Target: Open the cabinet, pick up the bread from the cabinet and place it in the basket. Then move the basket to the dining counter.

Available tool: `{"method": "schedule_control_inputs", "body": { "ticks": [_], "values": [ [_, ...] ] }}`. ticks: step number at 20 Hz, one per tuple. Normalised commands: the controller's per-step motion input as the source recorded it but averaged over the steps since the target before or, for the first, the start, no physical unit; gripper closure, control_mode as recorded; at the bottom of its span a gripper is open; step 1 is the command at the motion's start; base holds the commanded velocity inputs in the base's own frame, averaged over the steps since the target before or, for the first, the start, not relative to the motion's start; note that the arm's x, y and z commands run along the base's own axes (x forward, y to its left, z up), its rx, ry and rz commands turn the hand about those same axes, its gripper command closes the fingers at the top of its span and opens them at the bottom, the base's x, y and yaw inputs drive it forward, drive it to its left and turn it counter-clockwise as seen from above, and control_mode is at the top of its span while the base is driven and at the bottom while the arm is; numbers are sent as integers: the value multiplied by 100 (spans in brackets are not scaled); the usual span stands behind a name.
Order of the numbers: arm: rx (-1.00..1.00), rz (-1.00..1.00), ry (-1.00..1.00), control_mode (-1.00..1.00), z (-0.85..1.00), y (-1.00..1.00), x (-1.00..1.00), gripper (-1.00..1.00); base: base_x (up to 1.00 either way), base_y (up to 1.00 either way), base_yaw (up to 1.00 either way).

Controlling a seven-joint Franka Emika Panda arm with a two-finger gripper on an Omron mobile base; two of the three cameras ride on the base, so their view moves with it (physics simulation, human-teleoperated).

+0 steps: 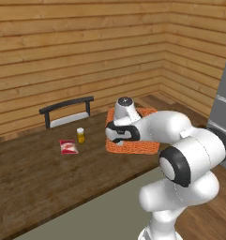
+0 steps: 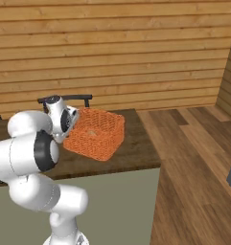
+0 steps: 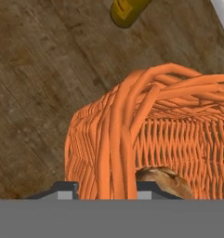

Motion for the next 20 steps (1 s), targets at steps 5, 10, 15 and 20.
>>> {"method": "schedule_control_inputs", "body": {
  "ticks": [5, 10, 15, 20],
  "values": [
    [0, 0, -3, -100, -46, 0, 52, 100, 0, 0, 0],
    [0, 0, -1, -100, -32, 5, 6, -100, 0, 0, 0],
    [0, -2, 7, -100, 9, 2, 0, -100, 0, 0, 0],
    [12, -8, 12, -100, 88, -6, 0, -100, 0, 0, 0]
  ]
}}
